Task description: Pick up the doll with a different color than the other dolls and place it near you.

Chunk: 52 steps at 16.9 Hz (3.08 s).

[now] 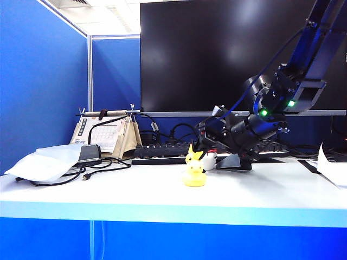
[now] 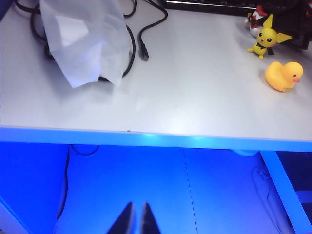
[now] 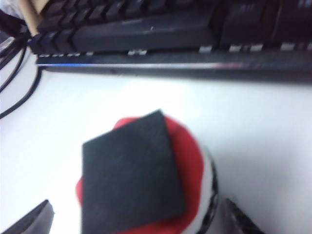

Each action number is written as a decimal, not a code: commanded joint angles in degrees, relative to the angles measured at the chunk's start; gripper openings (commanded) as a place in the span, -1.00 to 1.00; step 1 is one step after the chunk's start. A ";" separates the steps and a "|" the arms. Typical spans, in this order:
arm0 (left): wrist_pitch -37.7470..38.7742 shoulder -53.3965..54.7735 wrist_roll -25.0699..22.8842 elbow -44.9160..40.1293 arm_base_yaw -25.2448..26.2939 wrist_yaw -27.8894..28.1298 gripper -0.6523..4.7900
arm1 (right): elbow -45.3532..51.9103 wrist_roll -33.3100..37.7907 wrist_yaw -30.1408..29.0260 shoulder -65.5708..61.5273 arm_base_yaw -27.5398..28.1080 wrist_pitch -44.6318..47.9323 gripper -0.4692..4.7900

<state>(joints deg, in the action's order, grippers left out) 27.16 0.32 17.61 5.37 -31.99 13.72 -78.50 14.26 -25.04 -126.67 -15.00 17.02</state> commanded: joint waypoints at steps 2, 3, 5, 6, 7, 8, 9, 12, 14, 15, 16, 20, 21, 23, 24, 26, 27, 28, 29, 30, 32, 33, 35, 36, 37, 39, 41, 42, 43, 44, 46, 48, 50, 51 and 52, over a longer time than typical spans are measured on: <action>-0.24 -0.02 -0.04 -0.09 0.04 0.24 -0.65 | -4.02 -0.76 0.98 -3.23 -0.13 -0.96 1.00; -0.24 -0.02 -0.04 -0.09 0.04 0.22 -0.65 | -5.95 -0.74 0.96 -4.26 -0.15 -1.51 1.00; -0.24 -0.02 -0.04 -0.09 0.04 0.24 -0.65 | -8.63 -0.79 1.40 -5.29 -0.13 -3.23 1.00; -0.24 -0.02 -0.04 -0.09 0.04 0.22 -0.65 | -9.33 -0.85 1.75 -5.57 -0.13 -3.89 1.00; -0.24 -0.02 -0.04 -0.09 0.04 0.24 -0.65 | -9.42 -0.85 1.90 -5.97 -0.13 -3.50 1.00; -0.24 -0.02 -0.04 -0.09 0.04 0.22 -0.65 | -9.79 -0.83 1.92 -6.60 -0.13 -3.82 1.00; -0.24 -0.02 -0.04 -0.07 0.04 0.22 -0.65 | -9.92 -0.83 1.84 -7.06 -0.13 -4.44 1.00; -0.24 -0.02 -0.04 -0.07 0.04 0.22 -0.65 | -9.88 -0.83 1.86 -8.09 -0.13 -5.66 1.00; -0.24 -0.02 -0.04 -0.07 0.04 0.22 -0.65 | -9.90 -0.81 1.75 -8.07 -0.13 -6.40 1.00; -0.24 -0.02 -0.04 -0.09 0.04 0.22 -0.65 | -9.90 -0.81 1.49 -8.07 -0.13 -8.00 1.00; -0.24 -0.02 -0.04 -0.07 0.04 0.22 -0.65 | -9.88 -0.81 0.70 -8.07 -0.13 -10.36 1.00; -0.24 -0.02 -0.04 -0.07 0.04 0.24 -0.65 | -9.86 -0.83 -2.19 -8.02 -0.11 -17.49 1.00; -0.24 -0.02 -0.04 -0.07 0.04 0.22 -0.65 | -9.84 -0.87 -2.29 -8.02 -0.11 -18.84 1.00; -0.24 -0.02 -0.04 -0.09 0.04 0.22 -0.65 | -9.84 -1.03 -2.29 -8.02 -0.11 -20.15 1.00; -0.24 -0.02 -0.04 -0.07 0.04 0.22 -0.65 | -9.84 -1.05 -2.27 -8.02 -0.11 -20.17 1.00; -0.24 -0.02 -0.04 -0.07 0.04 0.22 -0.65 | -9.86 -2.23 -1.77 -8.02 -0.02 -19.67 1.00; -0.24 -0.02 -0.04 -0.07 0.04 0.22 -0.65 | -9.86 -2.49 -1.42 -8.02 0.00 -19.28 1.00; -0.24 -0.02 -0.07 -0.07 0.04 0.22 -0.65 | -9.86 -2.54 -1.44 -8.02 0.11 -18.80 1.00; -0.24 -0.02 -0.04 -0.07 0.04 0.22 -0.65 | -9.86 -2.56 -1.42 -8.02 0.22 -18.38 0.99; -0.24 -0.02 -0.04 -0.09 0.04 0.22 -0.65 | -9.86 -2.54 -1.38 -8.02 0.35 -17.68 0.82; -0.24 -0.02 -0.04 -0.07 0.04 0.24 -0.65 | -9.86 -2.51 -1.42 -8.02 0.66 -16.06 0.41; -0.24 -0.02 -0.04 -0.09 0.04 0.22 -0.65 | -9.86 -2.51 -1.44 -8.02 0.79 -15.65 0.13; -0.24 -0.02 -0.04 -0.09 0.04 0.24 -0.65 | -9.86 -2.54 -1.44 -8.02 1.09 -15.23 0.00; -0.24 -0.02 -0.04 -0.07 0.04 0.20 -0.65 | -9.86 -2.51 -1.57 -8.02 1.18 -15.04 0.00; -0.24 -0.02 -0.04 -0.07 0.04 0.22 -0.65 | -9.86 -2.51 -1.66 -8.02 1.27 -14.75 0.00; -0.24 -0.02 -0.04 -0.07 0.04 0.22 -0.65 | -9.88 -2.51 -2.01 -7.91 1.36 -12.83 0.00; -0.24 -0.02 -0.04 -0.07 0.04 0.24 -0.65 | -9.94 -2.49 -1.88 -7.15 1.40 -10.14 0.00; -0.24 -0.02 -0.04 -0.07 0.04 0.22 -0.65 | -9.94 -2.47 -1.86 -6.36 1.44 -8.98 0.00; -0.24 -0.02 -0.04 -0.09 0.04 0.22 -0.65 | -9.94 -2.47 -1.88 -5.31 1.53 -8.17 0.00; -0.24 -0.02 -0.04 -0.07 0.04 0.22 -0.65 | -9.94 -2.47 -1.88 -4.15 1.60 -7.96 0.00; -0.24 -0.02 -0.04 -0.07 0.04 0.22 -0.65 | -9.92 -2.51 -1.95 -1.25 1.95 -7.76 0.00; -0.24 -0.02 -0.07 -0.07 0.04 0.22 -0.65 | -9.92 -2.49 -2.10 1.68 2.38 -8.09 0.00; -0.24 -0.02 -0.04 -0.07 0.04 0.22 -0.65 | -9.92 -2.49 -3.30 4.13 2.75 -9.53 0.00; -0.24 -0.02 -0.04 -0.07 0.04 0.22 -0.65 | -9.92 -2.49 -4.13 5.11 2.78 -10.97 0.00; -0.24 -0.02 -0.04 -0.09 0.04 0.22 -0.65 | -9.90 -2.51 -5.49 6.16 2.84 -12.76 0.00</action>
<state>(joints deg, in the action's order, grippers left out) 27.18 0.32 17.61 5.37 -31.99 13.72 -88.25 11.60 -28.80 -121.62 -12.12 5.19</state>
